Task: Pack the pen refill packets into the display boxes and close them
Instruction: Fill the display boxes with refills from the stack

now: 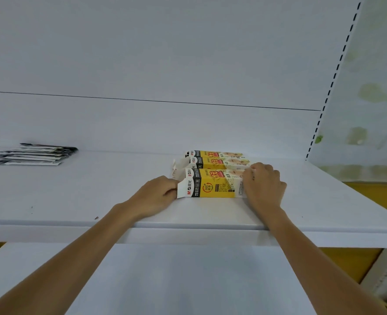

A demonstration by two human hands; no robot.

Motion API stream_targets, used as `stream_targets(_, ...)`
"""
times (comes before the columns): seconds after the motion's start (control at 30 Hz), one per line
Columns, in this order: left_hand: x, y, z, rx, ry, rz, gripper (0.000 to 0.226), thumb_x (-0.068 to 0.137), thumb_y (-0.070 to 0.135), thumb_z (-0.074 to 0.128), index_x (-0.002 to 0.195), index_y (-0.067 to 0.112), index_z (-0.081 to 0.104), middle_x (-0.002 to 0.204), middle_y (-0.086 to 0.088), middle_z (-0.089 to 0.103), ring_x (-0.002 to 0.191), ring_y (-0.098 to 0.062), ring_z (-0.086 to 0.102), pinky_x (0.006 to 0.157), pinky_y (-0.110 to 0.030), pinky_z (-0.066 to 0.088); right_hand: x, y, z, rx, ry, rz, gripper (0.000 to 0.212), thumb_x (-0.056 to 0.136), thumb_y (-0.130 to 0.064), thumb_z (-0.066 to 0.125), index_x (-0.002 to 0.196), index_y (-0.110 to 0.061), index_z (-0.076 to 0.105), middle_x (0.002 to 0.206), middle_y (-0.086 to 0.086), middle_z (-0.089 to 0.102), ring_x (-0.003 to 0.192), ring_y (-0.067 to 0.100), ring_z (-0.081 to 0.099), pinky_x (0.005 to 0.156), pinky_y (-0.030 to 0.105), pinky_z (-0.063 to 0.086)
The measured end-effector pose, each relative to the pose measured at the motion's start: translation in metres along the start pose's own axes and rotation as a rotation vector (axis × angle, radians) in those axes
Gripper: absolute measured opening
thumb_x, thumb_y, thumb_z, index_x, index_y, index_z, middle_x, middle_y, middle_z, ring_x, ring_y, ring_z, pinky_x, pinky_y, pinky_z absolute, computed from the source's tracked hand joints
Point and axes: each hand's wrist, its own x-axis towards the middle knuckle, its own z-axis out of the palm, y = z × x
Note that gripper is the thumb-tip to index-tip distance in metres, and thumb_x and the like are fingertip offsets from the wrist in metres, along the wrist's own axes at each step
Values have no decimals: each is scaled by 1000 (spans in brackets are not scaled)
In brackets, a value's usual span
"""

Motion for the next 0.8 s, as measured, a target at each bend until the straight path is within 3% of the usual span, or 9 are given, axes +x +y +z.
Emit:
stream_targets(0.07,1,-2,-1,-157,89,-77,10,90,27,56,99,22,60,92,8,60,79,-7,56,69,-23,41,1,1,-1,81,-47,16,33,94,-24,37,120,-8,50,117,10,54,99,27,49,79,38,38)
stream_targets(0.17,2,-3,-1,-234,143,-127,21,83,33,65,102,25,57,102,11,60,90,-4,59,67,-17,38,3,3,2,202,-114,58,29,95,-25,34,115,-7,47,112,10,54,91,24,48,73,33,35)
stream_targets(0.33,14,5,7,-98,78,-114,33,88,38,59,118,25,59,115,-1,52,93,-12,55,80,-24,40,8,5,4,177,-111,83,29,95,-26,35,112,-5,47,110,13,50,98,29,49,76,37,37)
stream_targets(0.43,16,4,8,-113,94,-139,38,86,39,61,121,23,58,121,-1,48,99,-11,54,87,-23,40,11,4,3,43,-90,55,36,96,-27,36,121,-4,46,123,15,47,112,32,42,86,43,35)
stream_targets(0.57,3,1,0,-100,254,-115,38,81,31,69,117,24,60,124,4,45,116,-9,45,90,-18,30,17,-14,-3,41,74,-198,40,94,-25,45,129,-7,46,138,14,42,126,33,34,101,52,30)
stream_targets(0.7,-24,-16,-25,-1,299,-203,45,80,36,69,122,26,55,132,1,46,124,-14,42,103,-22,28,26,-81,-10,190,-11,-456,49,89,-20,50,136,-10,40,143,8,39,130,29,32,101,45,31)
stream_targets(0.8,-59,-41,-52,16,379,-322,46,83,36,65,127,27,51,134,4,46,122,-13,44,101,-23,32,15,-147,-2,278,-35,-661,52,88,-20,51,138,-10,38,144,7,38,128,29,34,97,43,34)
